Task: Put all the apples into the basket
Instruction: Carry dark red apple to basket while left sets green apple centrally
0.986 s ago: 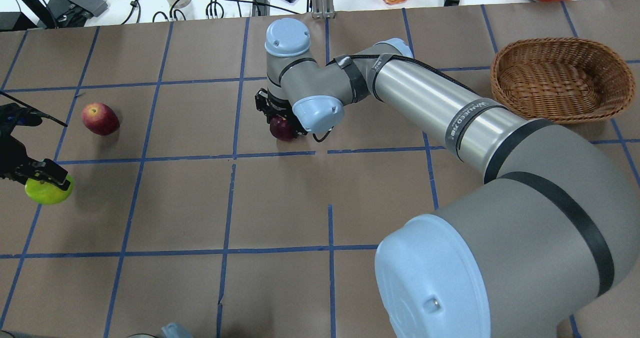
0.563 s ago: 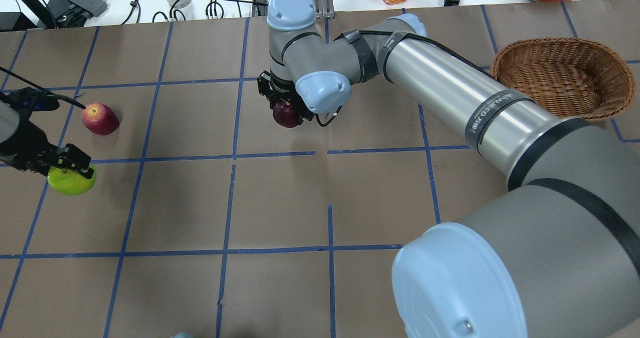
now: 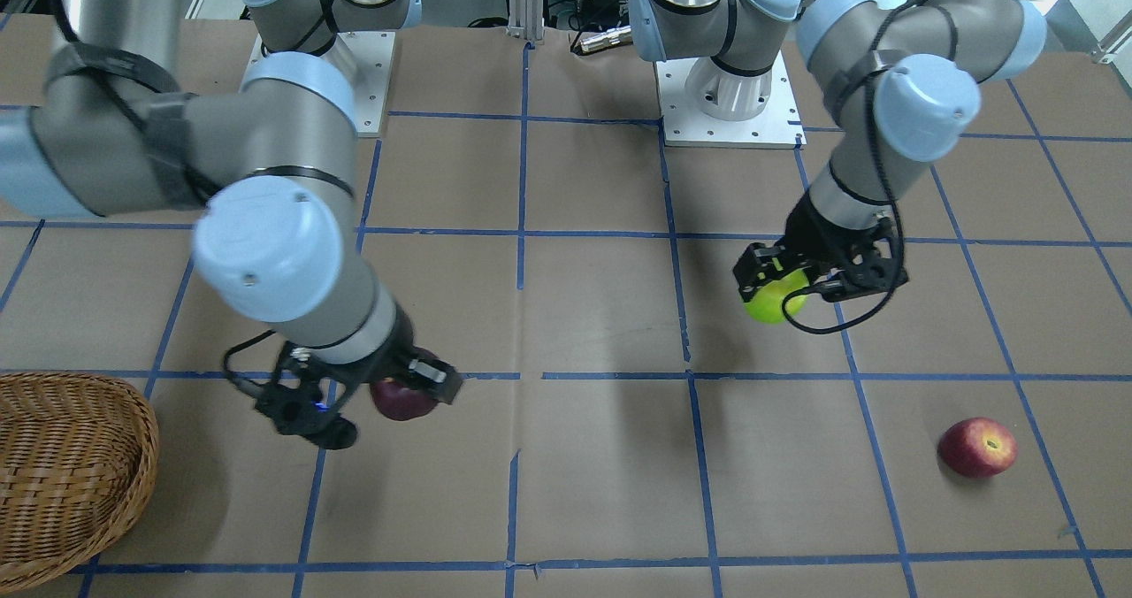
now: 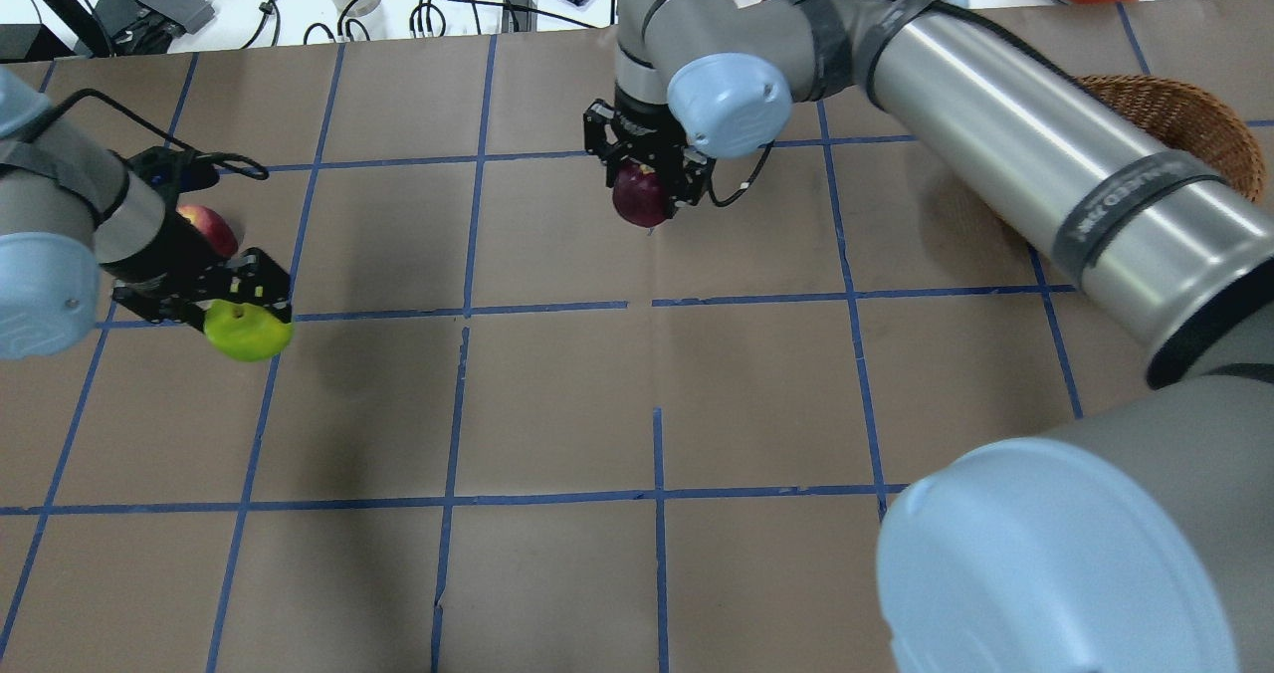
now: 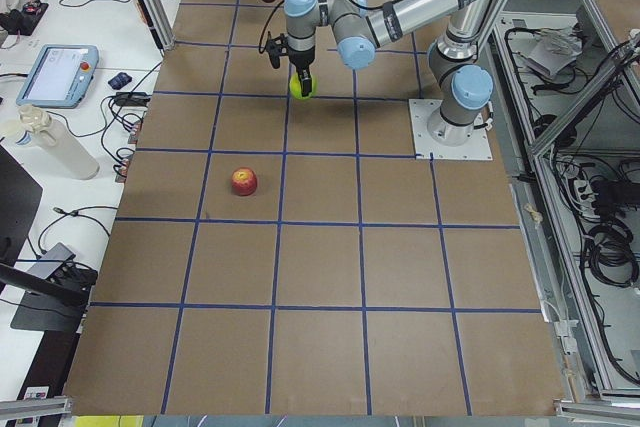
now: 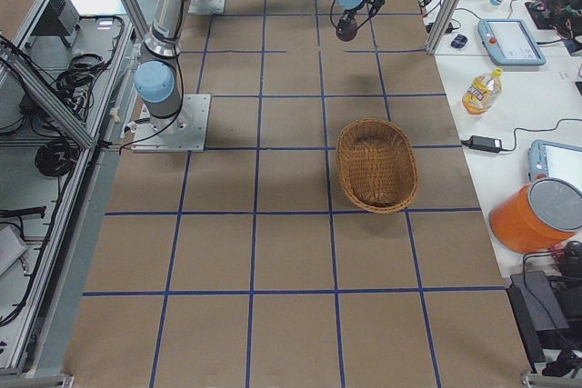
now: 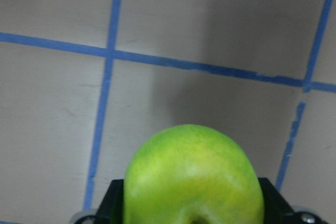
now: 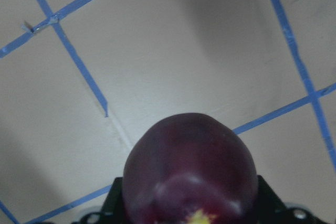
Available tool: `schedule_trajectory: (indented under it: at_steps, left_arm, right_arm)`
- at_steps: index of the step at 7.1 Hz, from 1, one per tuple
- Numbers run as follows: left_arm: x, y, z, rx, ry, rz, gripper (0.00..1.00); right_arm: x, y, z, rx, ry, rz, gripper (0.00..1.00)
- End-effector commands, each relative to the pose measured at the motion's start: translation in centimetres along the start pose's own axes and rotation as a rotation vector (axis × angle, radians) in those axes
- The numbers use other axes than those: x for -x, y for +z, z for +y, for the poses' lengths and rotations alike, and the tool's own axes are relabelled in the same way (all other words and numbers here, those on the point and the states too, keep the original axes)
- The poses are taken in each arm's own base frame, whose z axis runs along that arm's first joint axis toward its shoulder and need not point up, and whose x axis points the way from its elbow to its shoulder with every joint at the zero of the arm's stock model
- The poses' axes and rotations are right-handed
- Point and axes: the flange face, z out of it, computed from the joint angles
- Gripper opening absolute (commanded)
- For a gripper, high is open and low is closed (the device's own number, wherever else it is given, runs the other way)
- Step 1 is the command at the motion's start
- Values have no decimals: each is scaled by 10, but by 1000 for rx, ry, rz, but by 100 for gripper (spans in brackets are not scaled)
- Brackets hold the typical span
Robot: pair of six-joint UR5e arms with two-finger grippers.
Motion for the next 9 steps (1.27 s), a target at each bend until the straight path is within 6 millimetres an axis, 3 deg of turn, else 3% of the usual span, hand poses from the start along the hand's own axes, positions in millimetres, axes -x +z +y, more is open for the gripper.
schedule_trajectory:
  at_steps: [1, 3, 5, 6, 7, 8, 9]
  left_arm:
    - [-112, 36, 37, -62, -85, 42, 38]
    - [-182, 78, 61, -80, -113, 64, 38]
    - [-229, 102, 60, -65, -140, 57, 38]
    - [-248, 110, 59, -64, -151, 59, 40]
    - [-265, 112, 60, -62, -178, 67, 40]
    - [-272, 115, 70, -56, -159, 61, 42]
    - [-272, 130, 69, -41, -161, 48, 99]
  right_arm:
    - [-120, -49, -59, -3, -20, 42, 0]
    - [-214, -58, -112, -7, -37, 33, 0]
    - [-298, -65, -144, -22, -93, 38, 0]
    - [-328, -57, -158, -12, -140, 74, 0]
    - [-367, -36, -189, -48, -192, 75, 0]
    - [-421, -8, -224, -91, -304, 82, 0]
    - [-450, 16, -244, -110, -333, 84, 0]
